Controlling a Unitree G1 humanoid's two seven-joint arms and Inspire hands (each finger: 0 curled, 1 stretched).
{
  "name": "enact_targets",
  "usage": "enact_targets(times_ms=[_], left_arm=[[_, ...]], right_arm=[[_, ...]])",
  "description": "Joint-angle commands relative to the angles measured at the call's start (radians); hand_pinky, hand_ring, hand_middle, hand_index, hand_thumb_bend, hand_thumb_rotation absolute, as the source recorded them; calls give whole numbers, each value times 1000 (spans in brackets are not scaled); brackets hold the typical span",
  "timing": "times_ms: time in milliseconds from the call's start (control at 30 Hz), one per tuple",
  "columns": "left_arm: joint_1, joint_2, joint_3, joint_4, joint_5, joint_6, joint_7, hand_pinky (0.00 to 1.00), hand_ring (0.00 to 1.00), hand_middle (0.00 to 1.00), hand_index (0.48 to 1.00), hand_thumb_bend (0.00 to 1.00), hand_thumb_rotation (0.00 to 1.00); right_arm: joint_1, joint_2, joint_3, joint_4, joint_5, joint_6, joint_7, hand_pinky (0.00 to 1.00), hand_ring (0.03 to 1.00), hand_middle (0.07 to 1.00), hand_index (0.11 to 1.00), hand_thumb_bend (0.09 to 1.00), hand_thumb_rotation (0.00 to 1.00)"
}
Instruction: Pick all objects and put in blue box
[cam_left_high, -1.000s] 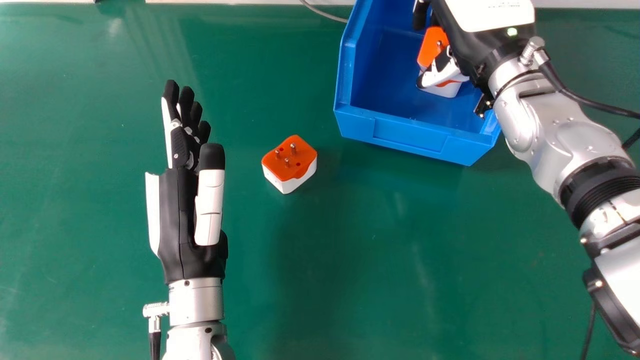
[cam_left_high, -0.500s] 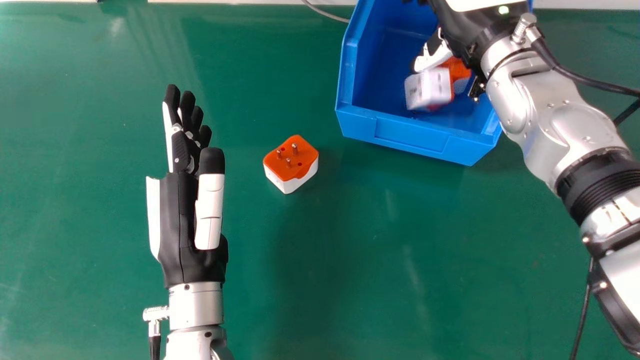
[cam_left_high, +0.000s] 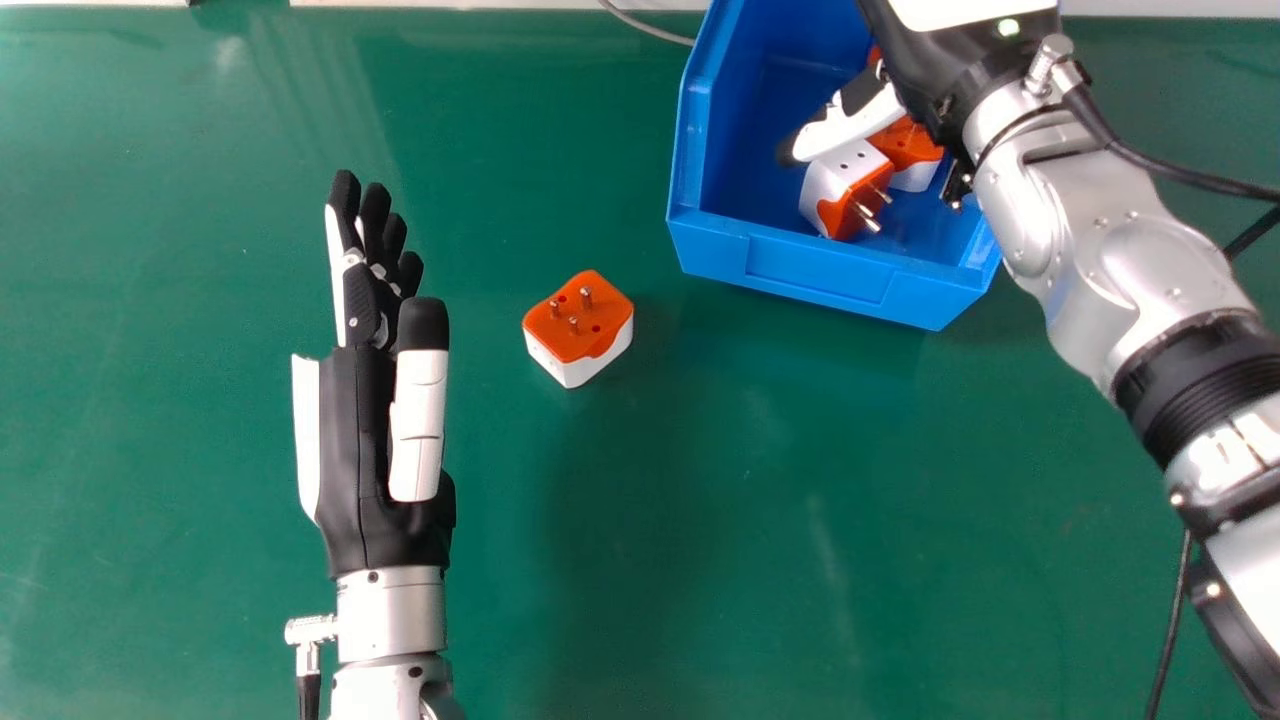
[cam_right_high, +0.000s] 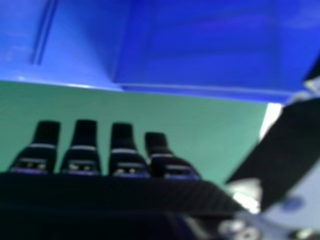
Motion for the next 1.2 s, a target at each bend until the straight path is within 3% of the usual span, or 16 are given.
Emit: enact_targets(times_ms=[0,133,267,367,500,667,833,1000,1167], left_arm=[[19,-39,-7,-33,-2,-22,-3,1000,1000,1000,1000,836,883],[37,-35,-14,-50,-7,-19,-16,1000,1000,1000,1000,836,882],[63,-34,-18,-80,-10,-5,-19,1000,1000,1000,1000,834,881],[74,-31,-19,-91,-8,0,-21,1000,1000,1000,1000,834,881],[80,-31,-19,-94,0,0,-18,1000,1000,1000,1000,834,881],[85,-24,-20,-101,7,12,-21,1000,1000,1000,1000,834,877],[87,-30,-27,-119,14,26,-14,1000,1000,1000,1000,834,877],[81,-28,-26,-124,19,35,-6,1000,1000,1000,1000,834,879],[70,-29,-24,-124,18,39,-2,1000,1000,1000,1000,830,882]], right_arm=[[57,-12,-38,-159,15,40,3,931,943,953,955,958,495],[243,20,-89,-474,27,126,22,945,955,962,964,967,509],[423,84,-116,-780,9,247,91,965,971,976,977,980,536],[565,126,-92,-1011,8,330,221,972,977,981,982,983,550],[679,114,-41,-1196,-2,401,447,972,977,981,982,983,550],[702,79,30,-1303,-79,488,762,963,986,988,989,968,559],[670,80,89,-1330,-140,506,979,963,986,988,989,968,559],[631,114,95,-1283,-133,479,1022,949,987,991,991,963,553],[579,151,82,-1177,-99,437,979,902,975,986,994,965,532]])
